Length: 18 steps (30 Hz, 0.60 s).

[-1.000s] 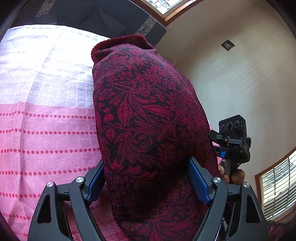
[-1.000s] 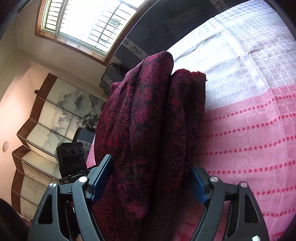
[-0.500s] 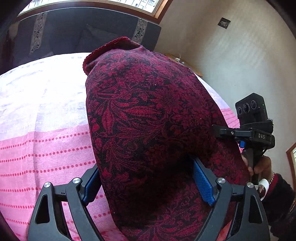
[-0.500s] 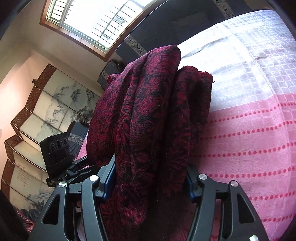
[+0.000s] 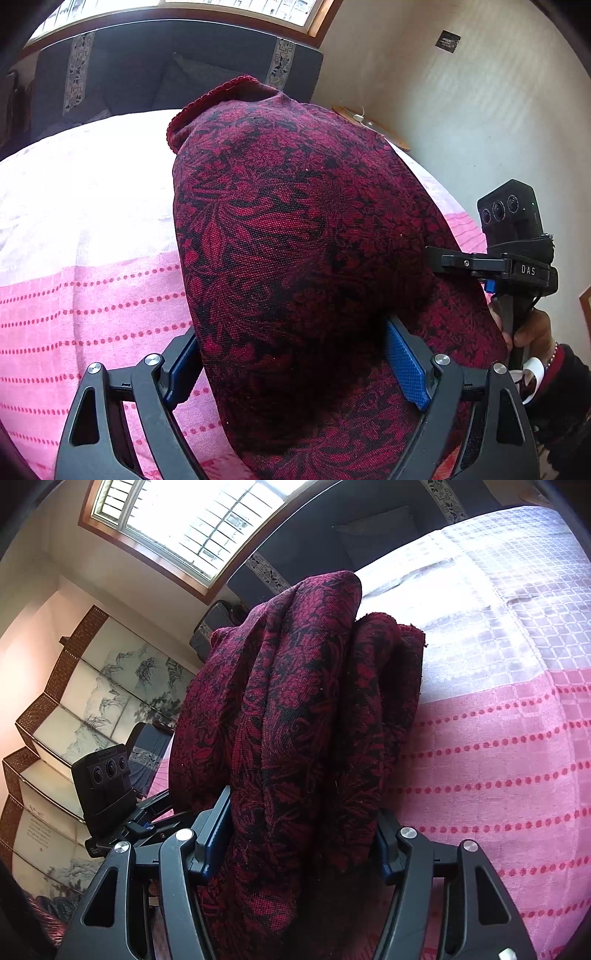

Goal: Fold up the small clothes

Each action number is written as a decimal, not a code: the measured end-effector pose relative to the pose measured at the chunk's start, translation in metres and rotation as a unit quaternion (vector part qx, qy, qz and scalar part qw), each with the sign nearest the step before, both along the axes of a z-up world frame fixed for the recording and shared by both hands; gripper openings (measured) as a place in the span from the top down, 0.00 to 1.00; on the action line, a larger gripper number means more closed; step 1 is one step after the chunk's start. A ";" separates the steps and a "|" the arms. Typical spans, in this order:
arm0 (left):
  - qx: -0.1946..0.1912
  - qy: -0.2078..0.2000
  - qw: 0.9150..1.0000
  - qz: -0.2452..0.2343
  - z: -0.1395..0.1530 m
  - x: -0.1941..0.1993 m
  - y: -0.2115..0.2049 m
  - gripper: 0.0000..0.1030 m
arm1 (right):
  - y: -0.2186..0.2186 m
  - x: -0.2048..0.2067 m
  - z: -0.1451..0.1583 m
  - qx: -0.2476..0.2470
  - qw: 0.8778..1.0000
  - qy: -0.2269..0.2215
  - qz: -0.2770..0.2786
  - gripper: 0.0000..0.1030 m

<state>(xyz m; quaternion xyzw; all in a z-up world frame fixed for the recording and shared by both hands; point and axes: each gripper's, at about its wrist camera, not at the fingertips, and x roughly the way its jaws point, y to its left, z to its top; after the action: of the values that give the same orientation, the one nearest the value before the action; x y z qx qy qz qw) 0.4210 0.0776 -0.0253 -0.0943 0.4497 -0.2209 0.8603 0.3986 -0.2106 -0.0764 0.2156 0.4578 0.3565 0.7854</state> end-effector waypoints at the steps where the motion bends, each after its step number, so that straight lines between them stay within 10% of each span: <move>1: 0.003 -0.001 1.000 0.001 0.000 0.000 -0.001 0.15 | 0.002 -0.001 0.001 -0.002 1.000 -0.001 -0.001 0.46; 18: 0.066 -0.048 0.997 0.011 0.023 -0.031 -0.021 0.39 | 0.015 -0.039 0.026 -0.008 0.999 -0.035 -0.024 0.64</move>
<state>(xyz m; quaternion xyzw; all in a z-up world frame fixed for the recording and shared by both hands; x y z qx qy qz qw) 0.3896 0.0570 -0.0024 -0.0321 0.4203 -0.1855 0.8876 0.3596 -0.1961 -0.0501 0.2075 0.4273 0.3414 0.8111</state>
